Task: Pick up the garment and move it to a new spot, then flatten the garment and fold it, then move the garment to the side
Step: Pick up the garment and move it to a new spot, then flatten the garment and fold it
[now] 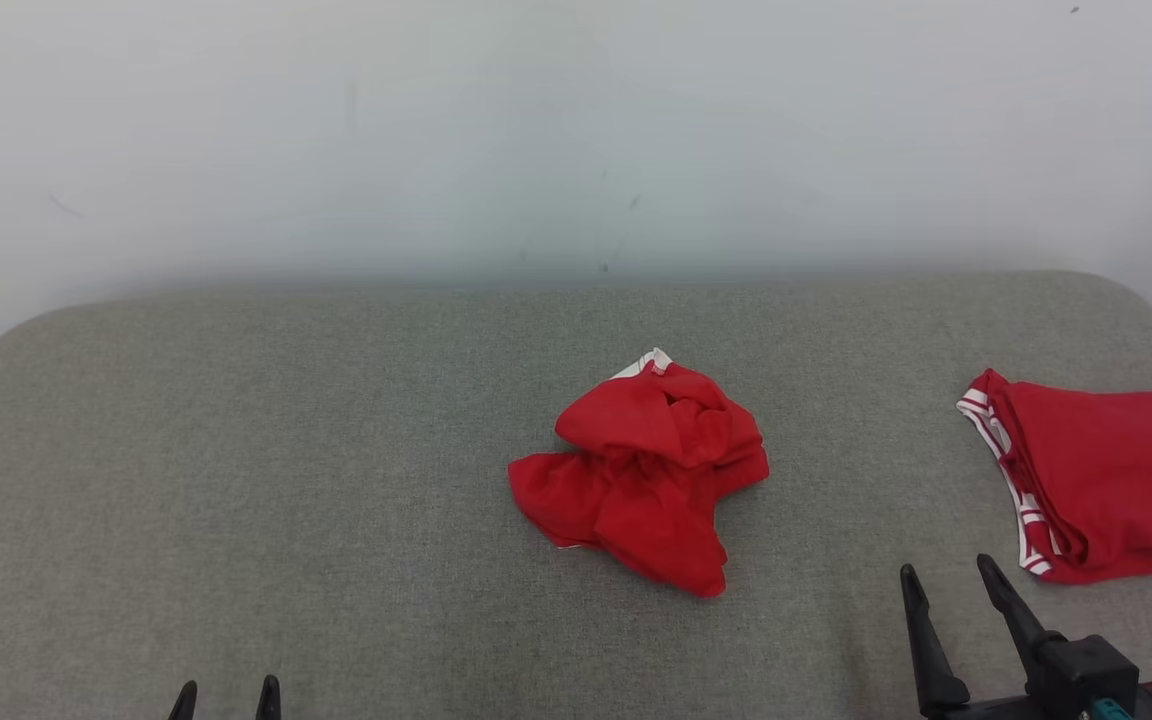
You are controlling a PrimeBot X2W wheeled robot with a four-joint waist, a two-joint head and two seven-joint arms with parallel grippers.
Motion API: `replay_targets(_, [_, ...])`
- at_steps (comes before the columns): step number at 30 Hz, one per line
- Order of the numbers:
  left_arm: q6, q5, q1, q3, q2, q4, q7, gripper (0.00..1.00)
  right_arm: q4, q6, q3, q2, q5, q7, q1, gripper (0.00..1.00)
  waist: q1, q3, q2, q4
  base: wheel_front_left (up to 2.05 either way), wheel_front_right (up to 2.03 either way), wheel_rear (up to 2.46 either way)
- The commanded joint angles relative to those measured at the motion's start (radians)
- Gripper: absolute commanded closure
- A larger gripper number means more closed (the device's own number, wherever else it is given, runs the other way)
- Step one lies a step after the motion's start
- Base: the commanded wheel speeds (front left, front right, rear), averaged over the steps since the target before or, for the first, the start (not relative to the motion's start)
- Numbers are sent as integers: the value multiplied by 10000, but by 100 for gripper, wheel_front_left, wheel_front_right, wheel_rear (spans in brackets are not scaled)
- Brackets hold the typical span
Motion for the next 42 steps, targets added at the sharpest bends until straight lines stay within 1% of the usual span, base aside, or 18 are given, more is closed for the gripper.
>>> replay_targets(1, [-8, -30, -19, 8, 47, 102, -23, 0, 58, -18, 55, -10, 5, 13, 119, 0, 1, -9, 0, 6, 0, 0, 0])
replay_targets(12, [0, -204, -104, -1, 41, 255, -23, 0, 102, -18, 207, 51, 114, 52, 33, 0, 1, 39, 0, 2, 0, 0, 0])
replay_targets(25, [-2, -259, -99, -120, -5, 130, -24, 0, 119, -18, 315, 39, 102, 38, -77, 0, 1, 150, 0, -78, 0, 0, 0])
replay_targets(30, [-2, -234, -236, -336, 103, 123, -24, 0, 134, -18, 377, 34, 149, 23, -132, 0, 1, 194, 0, -153, 0, 0, 0])
replay_targets(34, [-2, -243, -718, -1042, 293, 108, 89, 0, 105, -18, 480, 0, 183, 62, -223, 0, 1, 274, 0, -276, 0, 0, 0])
replay_targets(38, [-2, -361, -1729, -1923, 696, 124, 433, 0, 16, -18, 782, -38, 197, 139, -377, 0, 1, 466, 0, -693, 0, 0, 0])
replay_targets(40, [-3, -414, -2313, -2406, 928, 279, 616, 0, -10, -18, 949, -69, 205, 119, -478, 0, 1, 634, 0, -1013, 0, 0, 0])
replay_targets(41, [-3, -492, -2880, -2910, 1066, 481, 833, 0, 22, -18, 1083, -52, 241, 127, -565, 0, 1, 758, 0, -1401, 0, 0, 0])
replay_targets(42, [-3, -538, -3192, -3122, 1208, 589, 877, 0, 37, -18, 1124, -43, 264, 128, -620, 0, 1, 826, 0, -1613, 0, 0, 0])
